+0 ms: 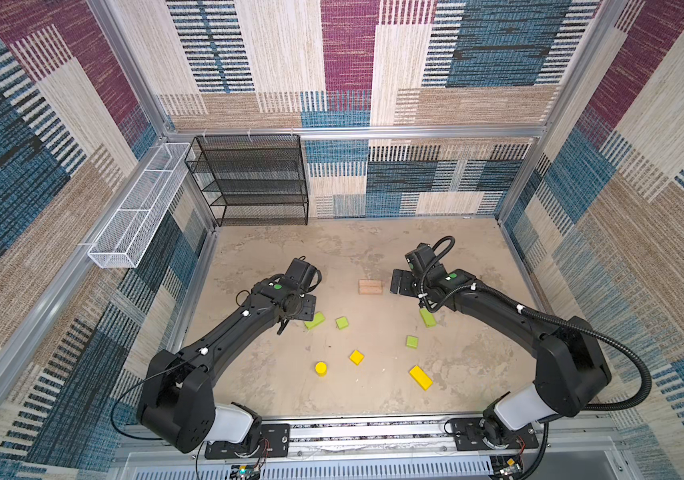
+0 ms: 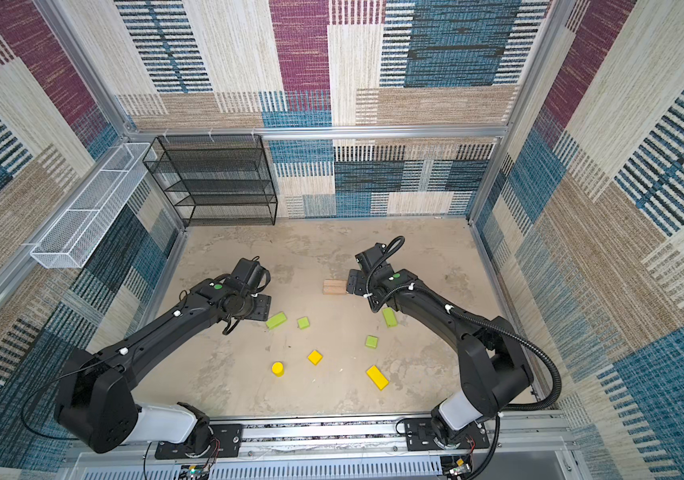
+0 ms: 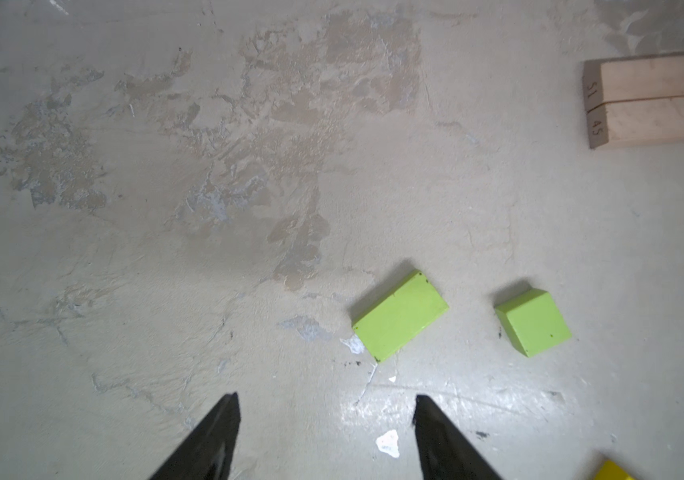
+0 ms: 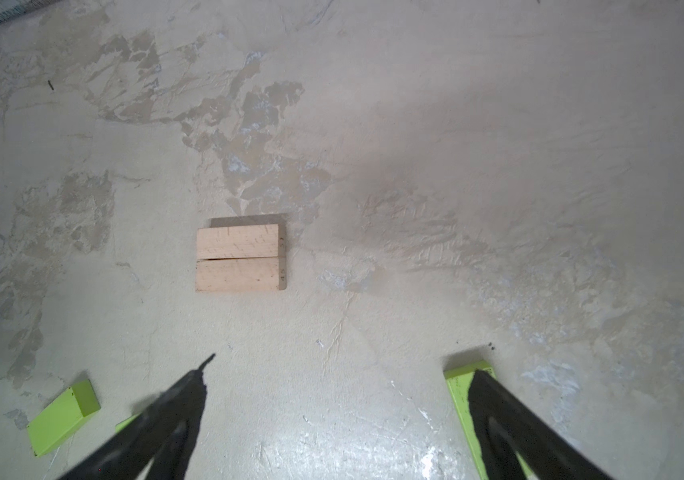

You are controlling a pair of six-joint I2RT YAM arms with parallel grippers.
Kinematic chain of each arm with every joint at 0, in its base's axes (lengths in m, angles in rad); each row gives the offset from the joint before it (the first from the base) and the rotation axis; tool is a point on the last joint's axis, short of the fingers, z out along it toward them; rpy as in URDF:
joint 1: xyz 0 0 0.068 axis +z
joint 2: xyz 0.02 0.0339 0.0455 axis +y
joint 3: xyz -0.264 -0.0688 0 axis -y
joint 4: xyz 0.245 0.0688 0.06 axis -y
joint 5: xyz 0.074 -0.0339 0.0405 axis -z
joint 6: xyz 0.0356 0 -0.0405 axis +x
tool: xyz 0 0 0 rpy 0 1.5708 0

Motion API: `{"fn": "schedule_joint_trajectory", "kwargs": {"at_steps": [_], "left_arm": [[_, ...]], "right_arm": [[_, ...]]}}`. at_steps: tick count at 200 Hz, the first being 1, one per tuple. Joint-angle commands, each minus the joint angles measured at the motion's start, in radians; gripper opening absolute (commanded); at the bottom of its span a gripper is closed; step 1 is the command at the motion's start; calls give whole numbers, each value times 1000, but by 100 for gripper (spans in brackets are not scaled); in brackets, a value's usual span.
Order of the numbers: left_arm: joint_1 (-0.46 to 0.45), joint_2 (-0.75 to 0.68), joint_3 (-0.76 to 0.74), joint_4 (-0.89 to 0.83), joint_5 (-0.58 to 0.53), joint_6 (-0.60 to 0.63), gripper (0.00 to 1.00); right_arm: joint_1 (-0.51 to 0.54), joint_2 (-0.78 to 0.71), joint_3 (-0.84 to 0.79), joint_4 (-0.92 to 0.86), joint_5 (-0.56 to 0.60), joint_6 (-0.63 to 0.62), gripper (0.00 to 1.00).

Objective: Build the wood block tower
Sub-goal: 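Open the right gripper and raise it while the left gripper moves over a green block, then lower the left gripper and grasp the long lime-green block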

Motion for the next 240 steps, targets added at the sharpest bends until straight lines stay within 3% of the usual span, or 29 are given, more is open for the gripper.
{"fn": "schedule_joint_trajectory", "kwargs": {"at_steps": [1,98,160,240], "left_arm": [[0,21,7,-31,59,78,73],[1,286,84,-56,105,187,76],[1,330,103,-51,170,198,76],[0,385,111,-64,202,94,48]], "right_arm": [[-8,-33,-27,45,-6,-10,99],[-50,-169,-159,102,-24,-41,99],[-64,-188,-185,116,-31,-43,99],[-65,-154,-155,130,-55,-44,99]]}}
